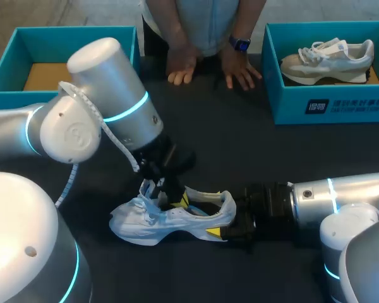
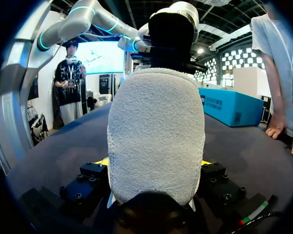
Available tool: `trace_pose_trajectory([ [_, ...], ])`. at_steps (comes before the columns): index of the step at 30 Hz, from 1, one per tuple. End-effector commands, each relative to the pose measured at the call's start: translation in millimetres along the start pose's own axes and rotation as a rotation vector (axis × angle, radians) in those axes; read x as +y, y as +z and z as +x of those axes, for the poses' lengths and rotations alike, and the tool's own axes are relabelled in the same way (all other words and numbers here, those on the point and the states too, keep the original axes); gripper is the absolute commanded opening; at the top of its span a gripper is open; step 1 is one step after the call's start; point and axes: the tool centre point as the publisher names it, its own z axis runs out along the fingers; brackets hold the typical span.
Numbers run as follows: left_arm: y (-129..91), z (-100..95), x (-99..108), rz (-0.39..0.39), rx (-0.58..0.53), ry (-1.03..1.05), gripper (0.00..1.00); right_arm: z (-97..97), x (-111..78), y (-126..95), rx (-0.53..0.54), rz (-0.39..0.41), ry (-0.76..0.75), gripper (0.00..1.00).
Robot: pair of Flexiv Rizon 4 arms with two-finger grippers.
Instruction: Take the shoe out of the shoebox, open the shoe tongue, remove and reinsert the insole, then place the shoe into the shoebox
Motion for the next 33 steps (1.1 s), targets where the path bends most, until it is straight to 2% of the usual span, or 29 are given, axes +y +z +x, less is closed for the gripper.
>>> trace_pose_trajectory([
  [1,-6.7,0.0,6.8,0.09,0.025,0.012,0.0,1.7,-0.4,0.8,-0.002,0.004,0.001,0.0],
  [11,-18.3,3.3,3.7,0.219,0.142,0.041,0.0,1.7,-0.4,0.8,-0.002,0.004,0.001,0.0],
  [18,-24.5,3.6,-0.1,0.258,0.168,0.056,0.0,1.7,-0.4,0.8,-0.002,0.004,0.001,0.0],
  [25,-15.0,13.5,-19.2,0.117,0.041,0.111,0.0,1.7,-0.4,0.8,-0.002,0.004,0.001,0.0],
  [33,-1.8,15.7,-28.5,-0.035,-0.016,0.115,0.0,1.7,-0.4,0.8,-0.002,0.004,0.001,0.0],
])
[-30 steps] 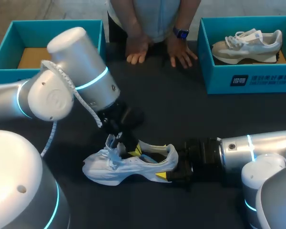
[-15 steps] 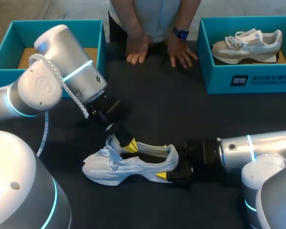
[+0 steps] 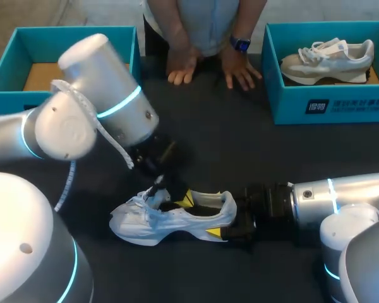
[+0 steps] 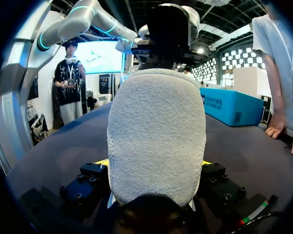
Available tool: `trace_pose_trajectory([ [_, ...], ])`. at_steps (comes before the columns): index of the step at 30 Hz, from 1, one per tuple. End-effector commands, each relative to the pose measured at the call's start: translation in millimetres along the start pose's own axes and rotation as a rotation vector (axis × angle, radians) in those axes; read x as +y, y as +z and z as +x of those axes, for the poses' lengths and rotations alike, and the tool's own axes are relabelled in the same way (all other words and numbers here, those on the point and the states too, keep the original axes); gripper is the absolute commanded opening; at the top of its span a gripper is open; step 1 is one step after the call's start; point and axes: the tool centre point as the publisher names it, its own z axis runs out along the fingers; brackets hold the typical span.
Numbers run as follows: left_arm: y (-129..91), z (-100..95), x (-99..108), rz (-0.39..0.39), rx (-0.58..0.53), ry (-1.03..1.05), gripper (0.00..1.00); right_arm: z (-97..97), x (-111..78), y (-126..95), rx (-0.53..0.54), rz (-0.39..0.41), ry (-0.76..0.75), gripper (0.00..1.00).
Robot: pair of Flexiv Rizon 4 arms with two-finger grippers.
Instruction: Take the shoe out of the shoebox, open the shoe tongue, remove and reinsert the insole, then place the shoe into the shoebox
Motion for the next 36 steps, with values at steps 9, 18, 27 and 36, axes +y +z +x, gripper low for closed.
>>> trace_pose_trajectory([
  [9,16.0,-1.1,-2.2,-0.258,-0.037,-0.044,0.0,1.5,0.6,1.0,-0.002,0.003,0.0,0.0],
  [18,25.0,-5.6,13.2,-0.314,0.07,-0.109,0.0,1.5,0.6,1.0,-0.002,0.003,0.0,0.0],
  [27,30.6,1.8,22.1,-0.355,0.107,-0.129,0.0,1.5,0.6,1.0,-0.002,0.003,0.0,0.0],
  [36,42.0,8.0,29.4,-0.379,0.069,-0.146,0.12,1.5,0.6,1.0,-0.002,0.003,0.0,0.0],
])
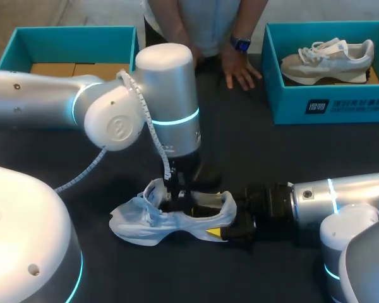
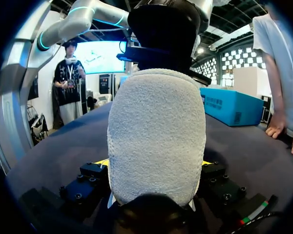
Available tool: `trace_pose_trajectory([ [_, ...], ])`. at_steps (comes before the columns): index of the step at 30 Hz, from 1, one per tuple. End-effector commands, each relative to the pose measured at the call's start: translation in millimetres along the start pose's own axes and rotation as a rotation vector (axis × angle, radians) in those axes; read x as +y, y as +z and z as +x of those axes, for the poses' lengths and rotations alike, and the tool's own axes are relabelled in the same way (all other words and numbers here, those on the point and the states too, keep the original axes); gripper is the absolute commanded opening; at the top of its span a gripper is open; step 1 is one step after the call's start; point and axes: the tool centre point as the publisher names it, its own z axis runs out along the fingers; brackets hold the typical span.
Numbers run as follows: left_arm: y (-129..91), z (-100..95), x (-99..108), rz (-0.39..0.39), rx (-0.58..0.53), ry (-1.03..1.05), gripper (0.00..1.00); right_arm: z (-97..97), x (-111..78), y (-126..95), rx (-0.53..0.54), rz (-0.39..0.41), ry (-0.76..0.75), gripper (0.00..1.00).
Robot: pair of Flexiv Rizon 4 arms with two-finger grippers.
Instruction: Take the shoe out of the shoebox, open the shoe tongue, remove and reinsert the insole, then place the shoe into the shoebox
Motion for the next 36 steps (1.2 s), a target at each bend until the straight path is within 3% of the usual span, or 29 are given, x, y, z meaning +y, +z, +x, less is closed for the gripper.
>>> trace_pose_trajectory([
  [1,8.5,2.5,1.1,-0.004,-0.021,-0.004,0.11,1.4,0.6,1.0,-0.002,0.003,0.0,0.0],
  [18,30.3,-8.5,3.9,-0.046,-0.168,-0.02,0.24,1.4,0.6,1.0,-0.002,0.003,0.0,0.0],
  [36,27.9,-42.7,7.1,-0.067,-0.336,-0.063,0.2,1.4,0.6,1.0,-0.002,0.003,0.0,0.0],
])
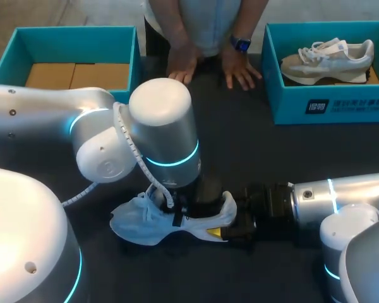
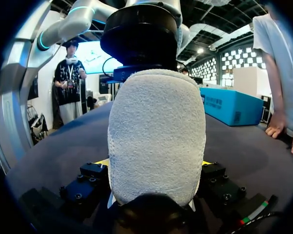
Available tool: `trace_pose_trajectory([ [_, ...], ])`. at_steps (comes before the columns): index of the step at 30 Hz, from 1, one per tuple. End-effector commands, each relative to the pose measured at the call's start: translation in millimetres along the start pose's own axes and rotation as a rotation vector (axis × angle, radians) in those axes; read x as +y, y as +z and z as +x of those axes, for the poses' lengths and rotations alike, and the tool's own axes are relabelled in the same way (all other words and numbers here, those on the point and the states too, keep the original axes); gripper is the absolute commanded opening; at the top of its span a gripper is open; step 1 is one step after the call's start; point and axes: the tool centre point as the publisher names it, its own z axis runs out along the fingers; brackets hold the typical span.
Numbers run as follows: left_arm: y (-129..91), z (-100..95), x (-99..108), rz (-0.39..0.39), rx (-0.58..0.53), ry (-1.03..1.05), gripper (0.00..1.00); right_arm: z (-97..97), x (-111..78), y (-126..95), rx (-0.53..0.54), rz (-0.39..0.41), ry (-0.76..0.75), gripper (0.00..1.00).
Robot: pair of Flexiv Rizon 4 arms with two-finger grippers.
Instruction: Take the shoe out of the shoebox, open the shoe tongue, remove and reinsert the insole, then place the shoe into the shoebox
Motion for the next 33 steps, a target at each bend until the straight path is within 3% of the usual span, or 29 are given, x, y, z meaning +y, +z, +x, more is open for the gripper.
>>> trace_pose_trajectory([
  [1,16.0,-14.8,-1.0,-0.011,-0.025,-0.006,0.2,2.4,2.0,1.1,0.0,0.003,0.0,0.0],
  [5,17.9,-19.0,0.0,-0.033,-0.062,-0.012,0.15,2.4,2.0,1.1,0.0,0.003,0.0,0.0],
  [10,21.0,-25.0,1.1,-0.051,-0.095,-0.026,0.0,2.4,2.0,1.1,0.0,0.003,0.0,0.0],
  [16,13.6,-31.2,4.4,-0.029,-0.103,-0.056,0.0,2.4,2.0,1.1,0.0,0.003,0.0,0.0],
  [33,-27.7,-27.4,15.2,0.24,0.061,-0.1,0.0,2.4,2.0,1.1,0.0,0.003,0.0,0.0],
])
